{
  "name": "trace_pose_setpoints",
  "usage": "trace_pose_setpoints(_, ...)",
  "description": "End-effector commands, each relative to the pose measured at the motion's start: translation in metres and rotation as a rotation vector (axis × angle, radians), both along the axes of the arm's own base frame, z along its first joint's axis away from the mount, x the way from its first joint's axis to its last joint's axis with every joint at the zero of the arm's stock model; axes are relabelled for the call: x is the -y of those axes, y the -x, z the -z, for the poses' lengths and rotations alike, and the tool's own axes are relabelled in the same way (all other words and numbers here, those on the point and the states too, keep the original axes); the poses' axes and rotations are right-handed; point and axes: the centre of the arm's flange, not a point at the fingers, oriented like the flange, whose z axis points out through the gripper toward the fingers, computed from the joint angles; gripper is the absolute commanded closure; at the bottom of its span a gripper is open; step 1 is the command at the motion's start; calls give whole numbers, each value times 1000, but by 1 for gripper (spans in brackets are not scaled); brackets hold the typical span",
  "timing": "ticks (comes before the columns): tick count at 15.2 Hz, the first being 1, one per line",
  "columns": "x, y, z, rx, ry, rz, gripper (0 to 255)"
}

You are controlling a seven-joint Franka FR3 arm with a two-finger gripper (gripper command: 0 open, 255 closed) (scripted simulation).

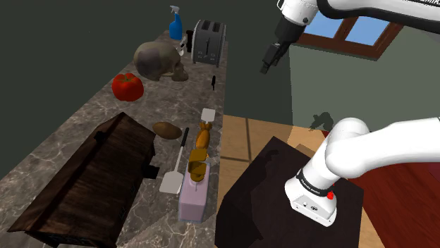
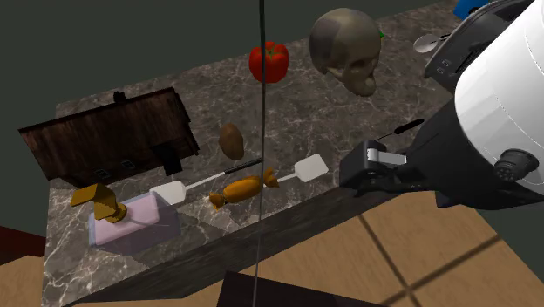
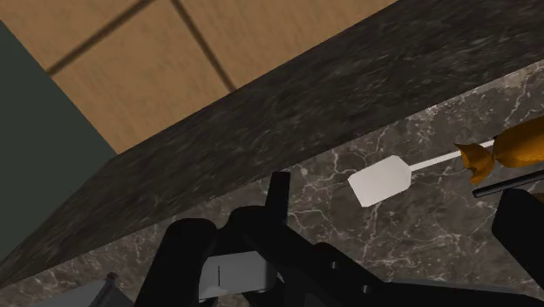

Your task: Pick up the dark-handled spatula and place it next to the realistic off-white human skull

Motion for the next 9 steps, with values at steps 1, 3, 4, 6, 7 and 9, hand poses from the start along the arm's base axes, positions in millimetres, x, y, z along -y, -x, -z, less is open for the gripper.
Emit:
trace_pose_setpoints(1, 0, 0, 0, 0, 0, 0, 0)
trace_pose_setpoints(3, -22, 3, 15, -5, -4, 64, 0)
trace_pose_setpoints(4, -33, 4, 22, -7, -7, 96, 0)
trace_pose_setpoints(6, -56, 5, 37, -11, -11, 160, 0)
trace_pose_setpoints(7, -67, 5, 44, -14, -13, 191, 0)
trace_pose_setpoints(9, -90, 4, 59, -18, -18, 255, 0)
